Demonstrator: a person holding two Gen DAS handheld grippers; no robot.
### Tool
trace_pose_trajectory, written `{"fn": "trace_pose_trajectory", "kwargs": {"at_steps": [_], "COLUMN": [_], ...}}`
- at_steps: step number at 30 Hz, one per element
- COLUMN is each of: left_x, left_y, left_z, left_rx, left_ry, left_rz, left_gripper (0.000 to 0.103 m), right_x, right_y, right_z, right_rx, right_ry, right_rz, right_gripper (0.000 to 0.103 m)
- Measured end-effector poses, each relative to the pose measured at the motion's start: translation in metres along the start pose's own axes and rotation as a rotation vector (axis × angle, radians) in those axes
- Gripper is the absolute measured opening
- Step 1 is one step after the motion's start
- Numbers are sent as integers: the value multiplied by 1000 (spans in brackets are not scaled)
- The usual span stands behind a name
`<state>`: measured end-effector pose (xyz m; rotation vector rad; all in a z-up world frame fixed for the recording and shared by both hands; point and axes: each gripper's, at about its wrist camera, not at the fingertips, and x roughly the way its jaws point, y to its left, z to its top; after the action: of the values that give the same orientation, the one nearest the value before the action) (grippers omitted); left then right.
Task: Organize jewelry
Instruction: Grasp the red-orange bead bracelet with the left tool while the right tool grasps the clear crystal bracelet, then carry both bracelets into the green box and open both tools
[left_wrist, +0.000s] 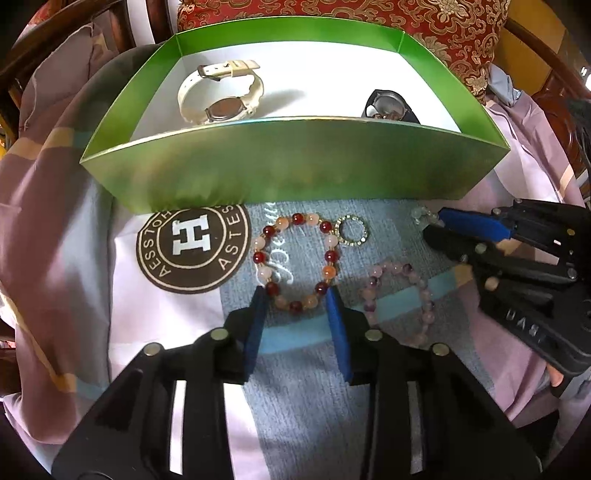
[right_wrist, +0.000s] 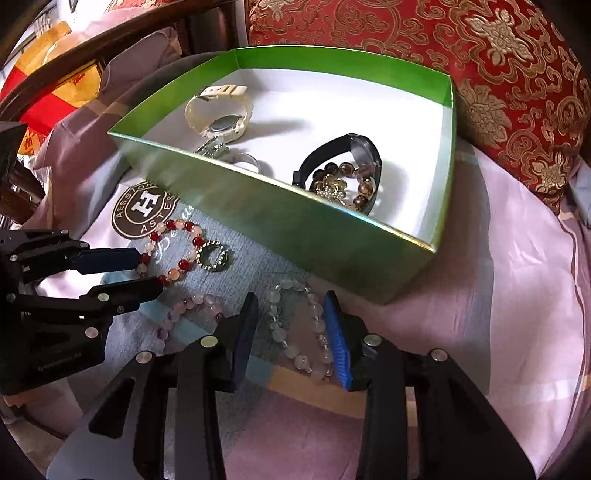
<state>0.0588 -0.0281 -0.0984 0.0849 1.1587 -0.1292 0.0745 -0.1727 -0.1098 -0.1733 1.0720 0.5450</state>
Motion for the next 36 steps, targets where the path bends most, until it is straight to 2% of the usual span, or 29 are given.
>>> {"fn": "trace_pose_trajectory", "kwargs": {"at_steps": [1, 2, 5, 8, 15, 19, 21, 23, 25, 31, 34, 36], "left_x": [0, -1, -5, -14, -25, -14, -9, -5, 0, 7, 7, 6], "left_y": [-1, -1, 3, 10, 28, 27, 26, 23, 22, 19, 16, 12], "left_z": [-1, -1, -1, -2, -4, -1, 1, 3, 5, 4, 4, 3], "left_rx": [2, 2, -11, -27, -64, -75, -70, -59, -56, -41, -30, -29], "left_ry": [0, -1, -10, -23, -43, -22, -15, -14, -8, -19, -24, -23], "left_rz": [1, 2, -4, 0, 4, 2, -9, -10, -12, -2, 13, 3], "left_gripper": [26, 21, 18, 5, 5, 5, 13, 15, 17, 18, 17, 7], "right_x": [0, 0, -1, -7, -31, -25, -16, -12, -11, -5, -4, -3], "right_y": [0, 0, -2, -4, -19, -24, -22, -20, -18, -22, -15, -9], "right_z": [0, 0, 1, 2, 8, 6, 4, 3, 2, 1, -1, -3], "right_rx": [-6, -11, -3, -6, 41, 73, 65, 54, 45, 37, -10, -45], "right_ry": [3, 10, 27, 27, -33, -12, 17, 27, 27, 49, 47, 45], "right_rz": [-5, -11, 17, 40, 96, 91, 51, 19, 9, -50, -87, -94], "right_gripper": [31, 20, 14, 7, 7, 9, 13, 32, 37, 37, 37, 36]}}
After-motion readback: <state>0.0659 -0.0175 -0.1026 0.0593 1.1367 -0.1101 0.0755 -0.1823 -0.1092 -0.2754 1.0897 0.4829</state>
